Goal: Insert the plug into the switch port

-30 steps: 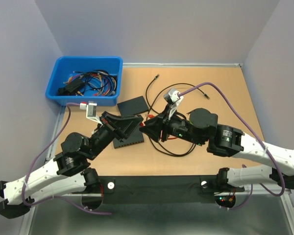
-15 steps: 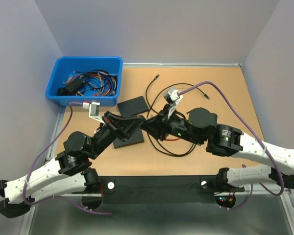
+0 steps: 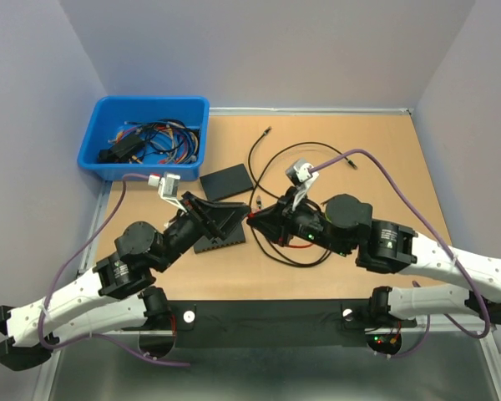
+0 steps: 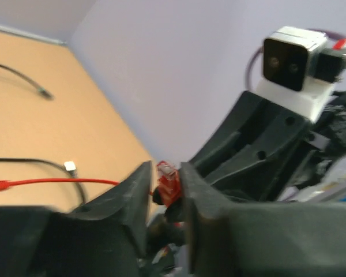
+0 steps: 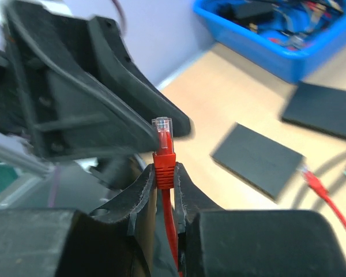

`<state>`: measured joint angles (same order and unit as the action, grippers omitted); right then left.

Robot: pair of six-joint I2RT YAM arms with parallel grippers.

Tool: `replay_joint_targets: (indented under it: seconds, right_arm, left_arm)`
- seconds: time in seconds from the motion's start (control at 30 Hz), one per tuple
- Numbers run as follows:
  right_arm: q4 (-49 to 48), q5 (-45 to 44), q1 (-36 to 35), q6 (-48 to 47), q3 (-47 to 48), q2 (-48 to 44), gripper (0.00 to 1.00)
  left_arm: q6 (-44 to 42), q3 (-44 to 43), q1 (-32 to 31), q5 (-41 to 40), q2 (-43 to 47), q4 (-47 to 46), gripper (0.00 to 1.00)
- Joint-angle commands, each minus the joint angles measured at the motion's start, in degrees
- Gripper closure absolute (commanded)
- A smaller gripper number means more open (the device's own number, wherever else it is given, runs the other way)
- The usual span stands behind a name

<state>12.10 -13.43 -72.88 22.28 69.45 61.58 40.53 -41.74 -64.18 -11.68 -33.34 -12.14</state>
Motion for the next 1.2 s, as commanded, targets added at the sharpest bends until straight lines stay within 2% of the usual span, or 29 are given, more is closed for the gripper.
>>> replay_joint_targets:
  seconds: [0.0,0.03,0.07,0.17,0.2,0.33,0.4,0.5,0.57,0.8,1.0,1.17]
  right_arm:
    - [2.22,-9.06,0.11,0.04,-2.56,-6.55,0.99]
    - [4.58,-11.94,0.11,0.13,-3.35,-7.35,0.99]
    - [5.91,-13.54,0.02,0.04,-3.44,-8.83,1.0]
    - [11.01,-20.21,0.11,-0.83,-3.01,-9.9,1.0]
    - [12.67,-23.54,0.11,-1.36,-2.48,-9.9,1.0]
    - [14.35,-27.26,0.11,-2.33,-2.74,-5.45,1.0]
    - [14.36,-26.83,0.11,-1.37,-3.79,-1.83,1.0]
    - [14.18,-25.6,0.37,2.14,-4.67,5.64,1.0]
    - [11.91,-23.49,1.68,3.72,-5.9,9.85,1.0]
    - [-1.98,-8.47,12.92,6.46,-15.74,13.83,1.0]
    - [-9.28,-0.73,15.49,7.24,-17.94,18.48,1.0]
    - [-15.87,4.55,16.89,9.27,-18.3,24.89,1.0]
  left_arm:
    - [-0.1,-5.11,0.2,-5.28,-1.02,10.72,0.48]
    - [-0.1,-5.46,0.2,-5.72,-1.2,12.04,0.44]
    - [-0.1,-5.9,0.2,-6.42,-1.46,14.92,0.35]
    - [0.6,-7.04,0.29,-9.22,-2.78,19.33,0.27]
    - [2.34,-7.39,0.46,-13.5,-3.65,24.4,0.24]
    - [7.09,-6.87,3.53,-15.04,-6.02,30.15,0.23]
    - [7.19,-4.07,8.7,-8.47,-7.08,30.07,0.22]
    - [9.03,2.52,15.81,4.15,-9.54,25.88,0.23]
    - [11.39,6.64,16.98,7.19,-10.51,23.58,0.23]
    - [13.61,11.5,20.06,5.71,-6.92,25.14,0.23]
    - [16.77,13.87,26.29,2.02,-2.87,33.21,0.25]
    - [21.16,15.89,29.11,0.52,-3.65,34.2,0.29]
